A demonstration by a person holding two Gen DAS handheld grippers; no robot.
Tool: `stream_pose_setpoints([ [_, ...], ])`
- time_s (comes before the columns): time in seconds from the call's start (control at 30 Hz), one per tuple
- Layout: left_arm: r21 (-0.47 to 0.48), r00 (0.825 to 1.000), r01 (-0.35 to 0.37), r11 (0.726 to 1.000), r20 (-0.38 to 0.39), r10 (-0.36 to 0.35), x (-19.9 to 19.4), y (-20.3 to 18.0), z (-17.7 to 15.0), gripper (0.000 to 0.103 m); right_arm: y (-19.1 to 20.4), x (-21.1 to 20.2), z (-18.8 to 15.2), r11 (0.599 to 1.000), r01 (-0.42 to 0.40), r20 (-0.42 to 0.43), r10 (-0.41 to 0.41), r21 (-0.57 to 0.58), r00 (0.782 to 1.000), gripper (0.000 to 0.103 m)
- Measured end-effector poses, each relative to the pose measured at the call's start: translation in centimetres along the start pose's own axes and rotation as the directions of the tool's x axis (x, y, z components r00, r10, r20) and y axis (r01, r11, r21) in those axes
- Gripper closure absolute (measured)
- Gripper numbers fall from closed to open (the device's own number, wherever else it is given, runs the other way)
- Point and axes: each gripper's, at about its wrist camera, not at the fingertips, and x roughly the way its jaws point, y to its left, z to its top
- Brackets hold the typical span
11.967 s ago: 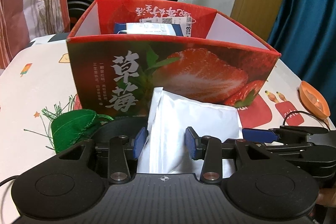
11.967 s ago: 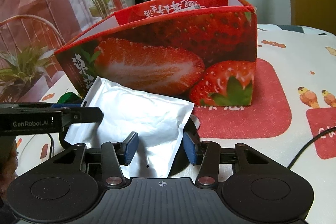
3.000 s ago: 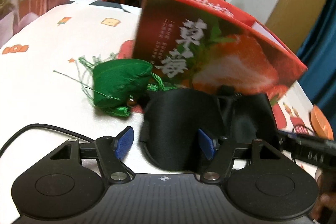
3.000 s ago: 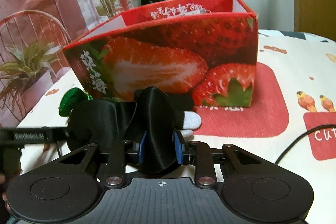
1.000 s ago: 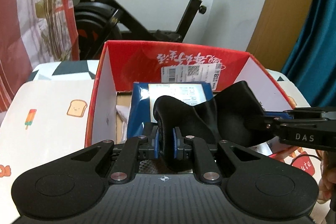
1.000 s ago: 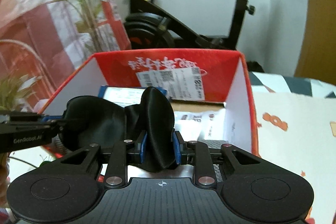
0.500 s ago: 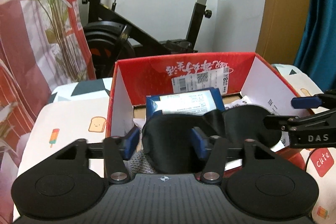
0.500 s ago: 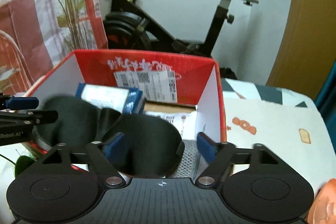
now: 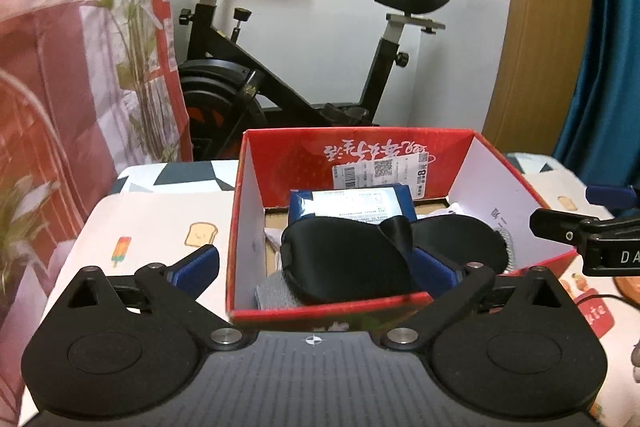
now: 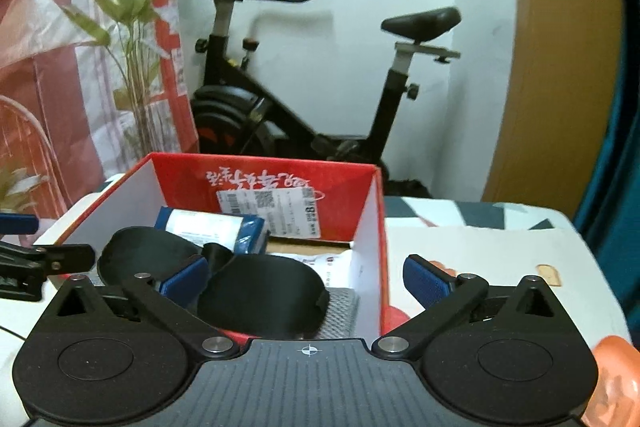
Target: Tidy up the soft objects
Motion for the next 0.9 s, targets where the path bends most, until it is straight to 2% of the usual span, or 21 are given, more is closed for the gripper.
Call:
stream_pose_setpoints([
  [0.17, -0.034, 0.999, -0.001, 0.999, 0.036, 0.002, -1.9, 0.6, -2.1, 0.000, -0.2, -2.0, -2.4, 0.998, -0.062, 0.054, 0.061, 0.015, 0.997, 0.000],
  [0.27, -0.096, 0.999, 0.018, 0.995, 0.041, -0.014, -2.9, 1.3, -4.0, 0.000, -0.4, -2.8, -4.0, 0.995, -0.092, 0.068, 0.089, 0.038, 0.994, 0.000],
  [0.37, -0.169, 0.999, 0.044, 0.985, 0.038, -0.038, -3.4, 1.8, -5.8, 0.006, -0.5, -3.4, -5.8, 0.991, -0.122, 0.072, 0.118, 0.056, 0.990, 0.001],
  [0.4, -0.193, 0.998, 0.052, 0.980, 0.032, -0.047, -3.4, 1.9, -6.5, 0.012, -0.5, -3.4, -6.4, 0.990, -0.131, 0.068, 0.126, 0.061, 0.990, 0.002],
  [0.43, -0.216, 0.998, 0.065, 0.974, 0.022, -0.061, -3.3, 2.0, -7.2, 0.018, -0.5, -3.3, -6.9, 0.988, -0.139, 0.062, 0.135, 0.066, 0.989, 0.004],
  [0.5, -0.250, 0.995, 0.092, 0.964, -0.004, -0.096, -2.7, 1.7, -8.3, 0.024, -0.5, -2.9, -8.0, 0.986, -0.153, 0.037, 0.150, 0.073, 0.988, 0.008],
  [0.57, -0.248, 0.992, 0.105, 0.963, -0.035, -0.117, -1.8, 1.3, -9.4, 0.031, -0.4, -2.1, -8.9, 0.983, -0.164, -0.001, 0.165, 0.084, 0.986, 0.014],
  [0.6, -0.244, 0.991, 0.106, 0.964, -0.055, -0.122, -1.3, 1.0, -9.8, 0.034, -0.3, -1.7, -9.3, 0.981, -0.173, -0.018, 0.175, 0.091, 0.984, 0.020],
  [0.63, -0.242, 0.990, 0.104, 0.965, -0.067, -0.123, -0.8, 0.9, -10.2, 0.035, -0.3, -1.4, -9.8, 0.978, -0.185, -0.031, 0.189, 0.099, 0.982, 0.025],
  [0.9, -0.252, 0.987, 0.086, 0.964, -0.113, -0.118, 1.4, 1.2, -12.2, 0.038, 0.6, 2.0, -12.2, 0.966, -0.219, -0.114, 0.235, 0.135, 0.965, 0.037],
])
